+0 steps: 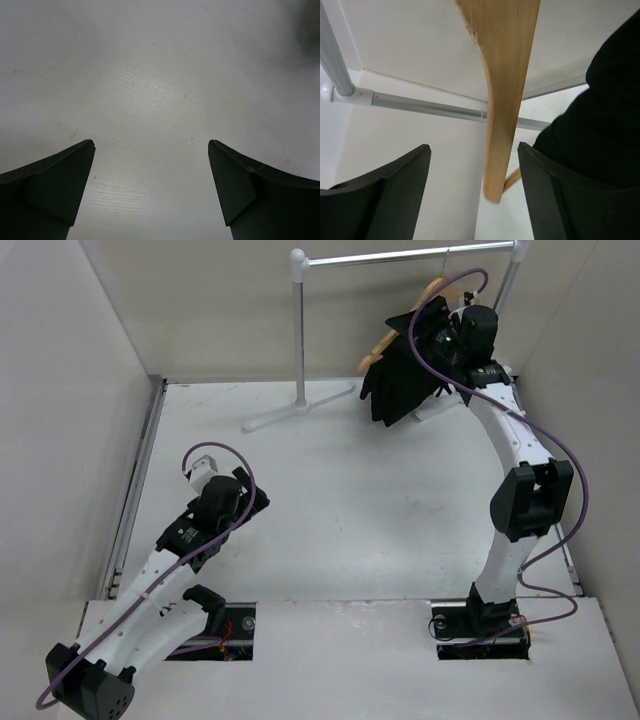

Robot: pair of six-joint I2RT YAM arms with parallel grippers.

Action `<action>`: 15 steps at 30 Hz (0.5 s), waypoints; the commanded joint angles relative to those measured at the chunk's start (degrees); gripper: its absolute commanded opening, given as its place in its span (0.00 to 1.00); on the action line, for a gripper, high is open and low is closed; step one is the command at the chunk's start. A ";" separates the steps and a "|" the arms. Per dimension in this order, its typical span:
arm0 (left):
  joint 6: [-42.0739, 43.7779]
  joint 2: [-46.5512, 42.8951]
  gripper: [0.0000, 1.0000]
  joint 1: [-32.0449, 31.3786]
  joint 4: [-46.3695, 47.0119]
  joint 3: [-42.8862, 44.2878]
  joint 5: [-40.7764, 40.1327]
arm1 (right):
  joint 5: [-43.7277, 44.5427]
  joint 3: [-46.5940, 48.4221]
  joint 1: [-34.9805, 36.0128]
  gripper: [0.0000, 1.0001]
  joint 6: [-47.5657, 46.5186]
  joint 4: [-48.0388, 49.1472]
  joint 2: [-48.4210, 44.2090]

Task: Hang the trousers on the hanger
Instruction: Place the hanger at the clothesline, then reset both arms

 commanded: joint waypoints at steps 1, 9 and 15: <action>-0.95 0.48 1.00 0.63 1.62 0.98 0.21 | 1.59 0.41 -0.43 0.79 -1.89 3.51 -4.20; -0.60 3.37 1.00 1.95 1.97 3.70 1.97 | 7.04 -6.17 -2.01 1.00 -7.51 -2.28 -12.54; -0.25 10.22 1.00 2.13 2.41 7.74 3.64 | 15.29 -18.64 -1.75 1.00 -16.65 -10.71 -23.78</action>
